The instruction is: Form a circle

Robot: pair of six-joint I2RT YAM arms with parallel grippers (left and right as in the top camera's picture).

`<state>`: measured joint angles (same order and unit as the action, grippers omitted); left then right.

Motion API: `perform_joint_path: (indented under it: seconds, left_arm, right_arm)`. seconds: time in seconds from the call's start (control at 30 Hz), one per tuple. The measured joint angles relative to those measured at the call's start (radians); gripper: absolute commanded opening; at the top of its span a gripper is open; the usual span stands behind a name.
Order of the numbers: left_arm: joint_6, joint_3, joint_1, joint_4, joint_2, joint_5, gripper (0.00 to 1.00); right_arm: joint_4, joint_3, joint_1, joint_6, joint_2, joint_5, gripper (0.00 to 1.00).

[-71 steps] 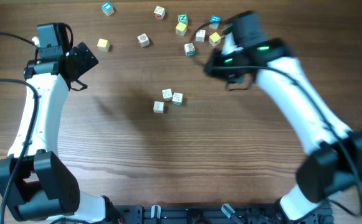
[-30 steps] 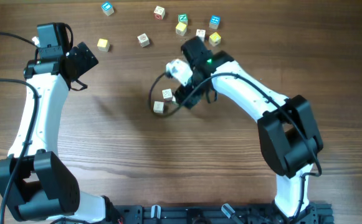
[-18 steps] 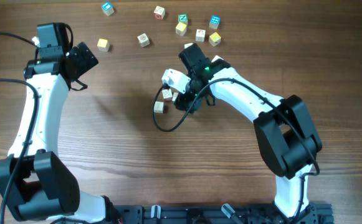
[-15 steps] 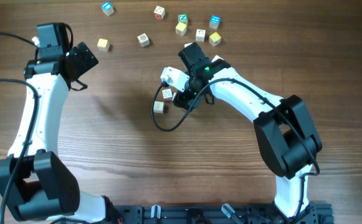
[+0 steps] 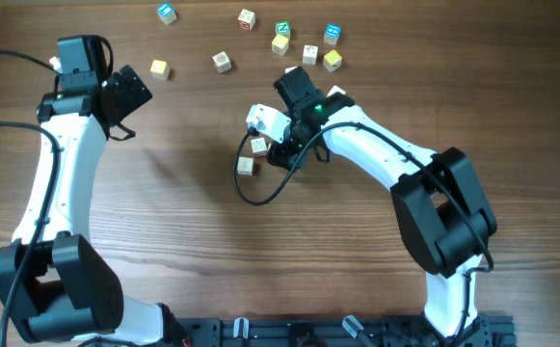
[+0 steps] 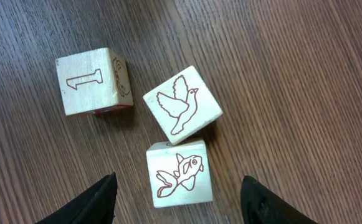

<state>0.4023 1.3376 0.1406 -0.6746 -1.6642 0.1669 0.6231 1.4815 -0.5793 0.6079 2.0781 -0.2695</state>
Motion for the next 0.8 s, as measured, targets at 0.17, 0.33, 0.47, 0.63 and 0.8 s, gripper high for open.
perform_joint_path:
  seconds: [0.17, 0.33, 0.47, 0.63, 0.8]
  left_arm:
    - [0.000, 0.000, 0.000, 0.000, 0.000, 0.000, 1.00]
    - [0.000, 0.000, 0.000, 0.000, 0.000, 0.000, 1.00]
    - [0.000, 0.000, 0.000, 0.000, 0.000, 0.000, 1.00]
    - [0.000, 0.000, 0.000, 0.000, 0.000, 0.000, 1.00]
    - [0.000, 0.000, 0.000, 0.000, 0.000, 0.000, 1.00]
  right_arm:
    - [0.000, 0.000, 0.000, 0.000, 0.038, 0.000, 0.59]
    - [0.001, 0.000, 0.000, -0.002, 0.054, 0.000, 0.48]
    - [0.013, 0.000, 0.000, -0.008, 0.054, 0.000, 0.47]
    - [0.034, 0.000, 0.000, -0.019, 0.054, 0.000, 0.46]
    - [0.055, 0.000, 0.000, -0.023, 0.054, 0.002, 0.70]
